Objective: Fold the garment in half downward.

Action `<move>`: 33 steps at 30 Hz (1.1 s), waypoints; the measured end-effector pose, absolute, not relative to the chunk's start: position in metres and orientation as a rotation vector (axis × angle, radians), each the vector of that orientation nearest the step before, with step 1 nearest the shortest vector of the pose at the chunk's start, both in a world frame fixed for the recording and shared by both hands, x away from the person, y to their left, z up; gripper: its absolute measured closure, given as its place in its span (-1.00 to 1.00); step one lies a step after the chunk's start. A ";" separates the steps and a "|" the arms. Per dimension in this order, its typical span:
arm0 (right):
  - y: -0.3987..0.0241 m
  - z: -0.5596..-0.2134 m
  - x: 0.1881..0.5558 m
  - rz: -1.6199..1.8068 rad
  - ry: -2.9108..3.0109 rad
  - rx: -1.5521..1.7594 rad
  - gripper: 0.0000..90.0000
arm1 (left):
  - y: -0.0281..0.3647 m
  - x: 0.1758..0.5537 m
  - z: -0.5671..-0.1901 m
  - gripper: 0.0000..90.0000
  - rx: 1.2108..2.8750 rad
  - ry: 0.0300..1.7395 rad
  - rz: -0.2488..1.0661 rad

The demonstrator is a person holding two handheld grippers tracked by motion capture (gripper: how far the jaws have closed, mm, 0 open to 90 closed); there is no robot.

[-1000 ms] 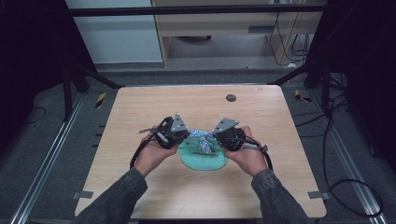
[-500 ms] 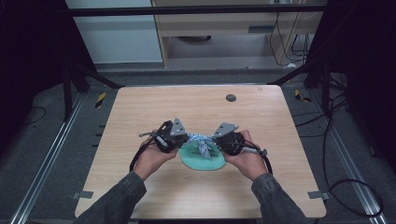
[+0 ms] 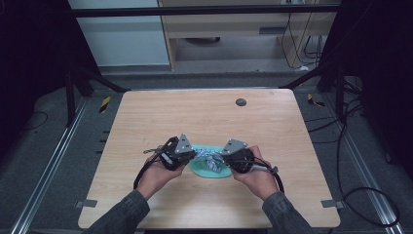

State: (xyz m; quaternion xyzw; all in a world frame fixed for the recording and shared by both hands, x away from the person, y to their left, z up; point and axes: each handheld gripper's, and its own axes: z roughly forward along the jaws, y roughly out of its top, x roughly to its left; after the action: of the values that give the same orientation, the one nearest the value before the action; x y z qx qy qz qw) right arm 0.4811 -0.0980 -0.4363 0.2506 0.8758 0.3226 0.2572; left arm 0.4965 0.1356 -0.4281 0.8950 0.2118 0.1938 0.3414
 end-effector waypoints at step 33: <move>-0.095 -0.454 0.456 0.855 2.406 0.625 0.85 | 0.145 0.474 -0.457 0.94 2.315 0.563 0.450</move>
State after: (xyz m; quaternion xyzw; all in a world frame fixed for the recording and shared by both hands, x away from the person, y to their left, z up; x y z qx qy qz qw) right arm 0.4557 -0.0947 -0.4542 0.2301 0.8854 0.3146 0.2534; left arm 0.4744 0.1450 -0.4573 0.8941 0.2176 0.1738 0.3508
